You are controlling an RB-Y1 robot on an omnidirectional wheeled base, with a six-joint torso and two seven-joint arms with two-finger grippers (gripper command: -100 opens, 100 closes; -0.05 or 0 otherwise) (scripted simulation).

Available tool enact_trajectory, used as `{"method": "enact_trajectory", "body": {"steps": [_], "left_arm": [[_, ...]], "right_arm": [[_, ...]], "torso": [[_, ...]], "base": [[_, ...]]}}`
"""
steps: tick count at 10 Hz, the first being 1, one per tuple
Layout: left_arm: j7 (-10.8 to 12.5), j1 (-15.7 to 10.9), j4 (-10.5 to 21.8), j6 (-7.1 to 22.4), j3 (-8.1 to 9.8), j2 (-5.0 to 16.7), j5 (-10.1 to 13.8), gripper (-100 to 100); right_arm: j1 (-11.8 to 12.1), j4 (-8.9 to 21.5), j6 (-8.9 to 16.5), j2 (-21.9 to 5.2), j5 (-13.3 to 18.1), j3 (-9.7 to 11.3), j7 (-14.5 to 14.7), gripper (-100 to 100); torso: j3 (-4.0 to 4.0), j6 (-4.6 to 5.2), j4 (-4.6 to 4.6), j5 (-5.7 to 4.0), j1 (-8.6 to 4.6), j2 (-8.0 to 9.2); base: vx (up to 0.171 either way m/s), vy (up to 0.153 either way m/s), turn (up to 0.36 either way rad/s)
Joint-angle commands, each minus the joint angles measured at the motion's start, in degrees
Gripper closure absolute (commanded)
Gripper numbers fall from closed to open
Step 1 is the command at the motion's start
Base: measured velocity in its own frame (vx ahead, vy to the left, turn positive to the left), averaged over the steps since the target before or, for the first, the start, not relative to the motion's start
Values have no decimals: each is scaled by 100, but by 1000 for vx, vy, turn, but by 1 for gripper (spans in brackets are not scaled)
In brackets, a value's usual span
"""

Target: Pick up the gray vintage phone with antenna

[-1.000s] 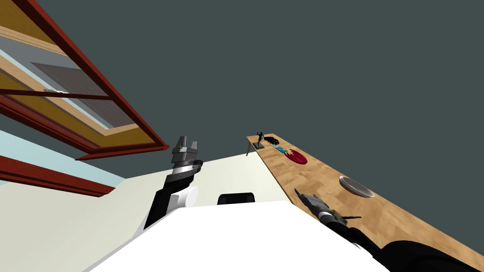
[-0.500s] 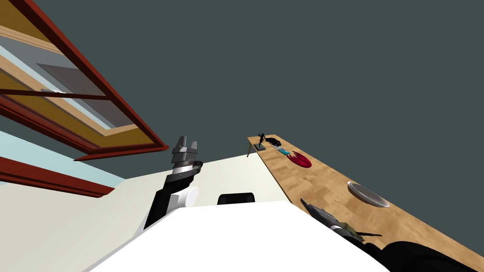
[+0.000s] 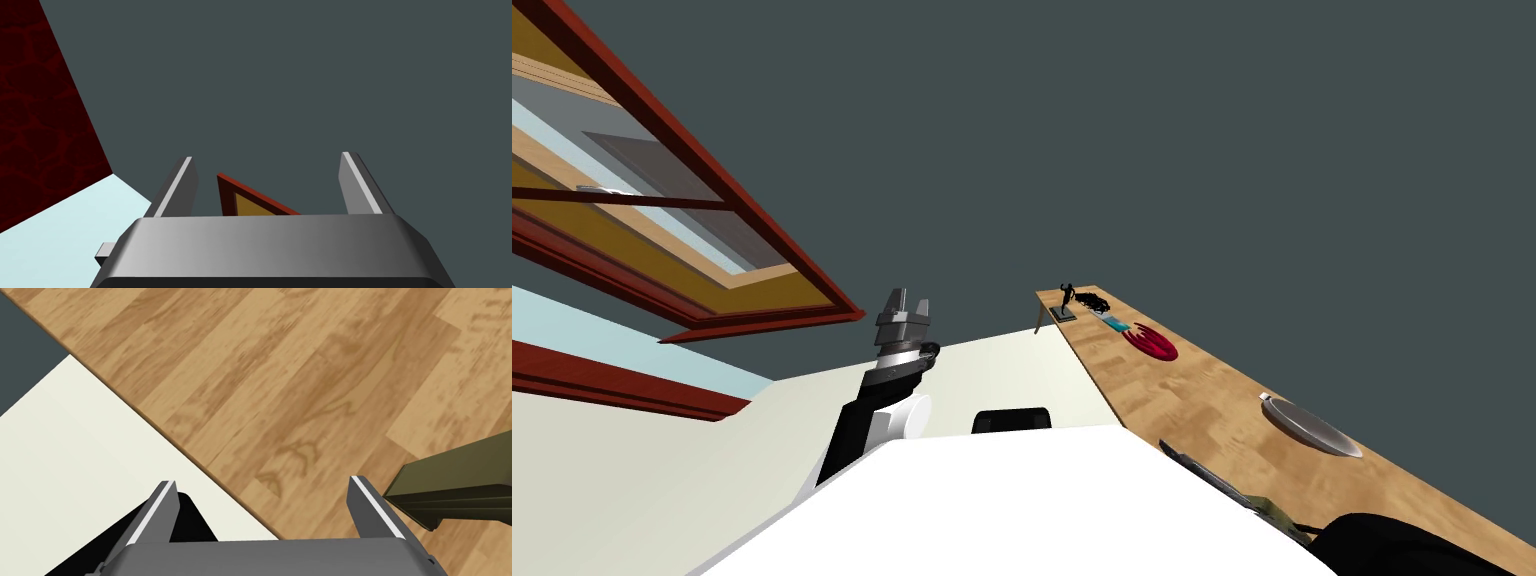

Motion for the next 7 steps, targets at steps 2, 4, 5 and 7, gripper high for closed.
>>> {"method": "enact_trajectory", "body": {"steps": [2, 4, 5, 7], "left_arm": [[0, 0, 0, 0, 0, 0, 0, 0], [0, 1, 0, 0, 0, 0, 0, 0], [0, 1, 0, 0, 0, 0, 0, 0], [0, 0, 0, 0, 0, 0, 0, 0]], "right_arm": [[174, 258, 224, -133, -342, -90, -337, -100], [334, 462, 475, -223, -603, -181, -602, -100], [334, 462, 475, -223, -603, -181, -671, -100], [489, 666, 718, -314, -856, -267, -994, -100]], "torso": [[-3, 0, -1, -1, -2, -6], [-10, 1, -4, -2, -6, -19], [-11, -1, -4, -1, -6, -19], [-5, 0, -2, -1, -4, -10]], "base": [[75, -15, 14], [99, -24, 6], [42, -15, 3], [73, -23, 2]]}}
